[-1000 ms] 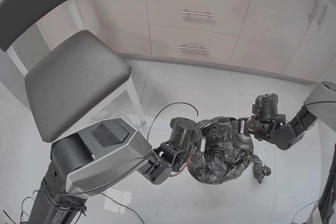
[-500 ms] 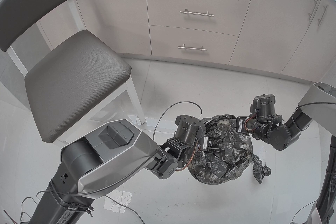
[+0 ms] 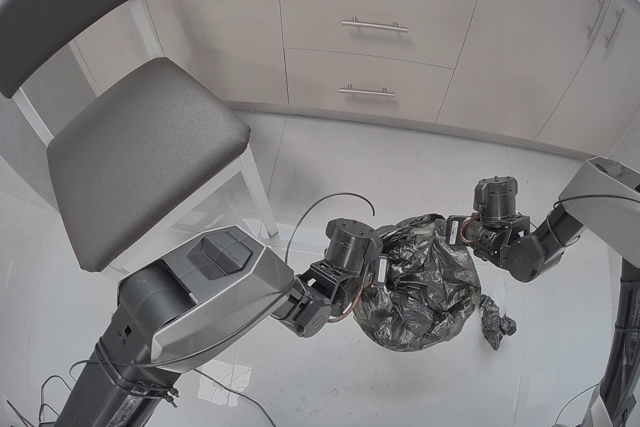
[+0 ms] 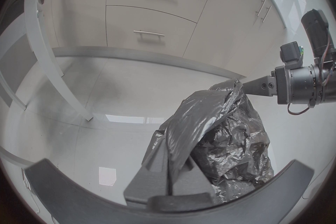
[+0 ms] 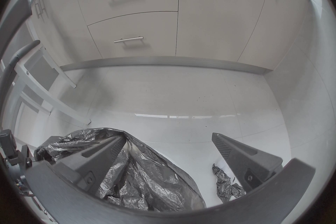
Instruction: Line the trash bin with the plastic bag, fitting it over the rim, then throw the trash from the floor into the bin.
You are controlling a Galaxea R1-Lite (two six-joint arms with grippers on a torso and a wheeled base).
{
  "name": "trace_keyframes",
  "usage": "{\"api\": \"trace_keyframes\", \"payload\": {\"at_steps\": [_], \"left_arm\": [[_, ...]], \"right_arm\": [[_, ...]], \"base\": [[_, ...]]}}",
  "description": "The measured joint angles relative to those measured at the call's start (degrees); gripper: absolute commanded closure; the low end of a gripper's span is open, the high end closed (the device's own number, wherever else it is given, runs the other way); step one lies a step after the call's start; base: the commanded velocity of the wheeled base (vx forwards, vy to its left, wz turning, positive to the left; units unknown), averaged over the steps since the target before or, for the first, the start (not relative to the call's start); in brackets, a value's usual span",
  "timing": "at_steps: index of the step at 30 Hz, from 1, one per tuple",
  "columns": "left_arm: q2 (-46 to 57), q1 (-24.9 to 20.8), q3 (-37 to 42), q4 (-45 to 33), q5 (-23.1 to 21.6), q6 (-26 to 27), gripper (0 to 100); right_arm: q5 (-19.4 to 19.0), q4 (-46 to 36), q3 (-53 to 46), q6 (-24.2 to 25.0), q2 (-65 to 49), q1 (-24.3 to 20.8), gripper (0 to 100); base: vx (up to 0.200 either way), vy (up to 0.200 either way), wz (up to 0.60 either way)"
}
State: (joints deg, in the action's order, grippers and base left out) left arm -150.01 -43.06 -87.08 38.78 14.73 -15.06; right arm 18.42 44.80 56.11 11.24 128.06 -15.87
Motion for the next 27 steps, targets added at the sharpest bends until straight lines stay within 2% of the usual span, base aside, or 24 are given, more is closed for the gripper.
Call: {"api": "trace_keyframes", "payload": {"at_steps": [27], "left_arm": [[-3.9,1.3,-3.7,0.1,-0.3,-3.5,100]], "right_arm": [[0.2,0.0,7.0,-0.1,7.0,0.5,0]], "base": [[0.0,0.0,0.0]]}}
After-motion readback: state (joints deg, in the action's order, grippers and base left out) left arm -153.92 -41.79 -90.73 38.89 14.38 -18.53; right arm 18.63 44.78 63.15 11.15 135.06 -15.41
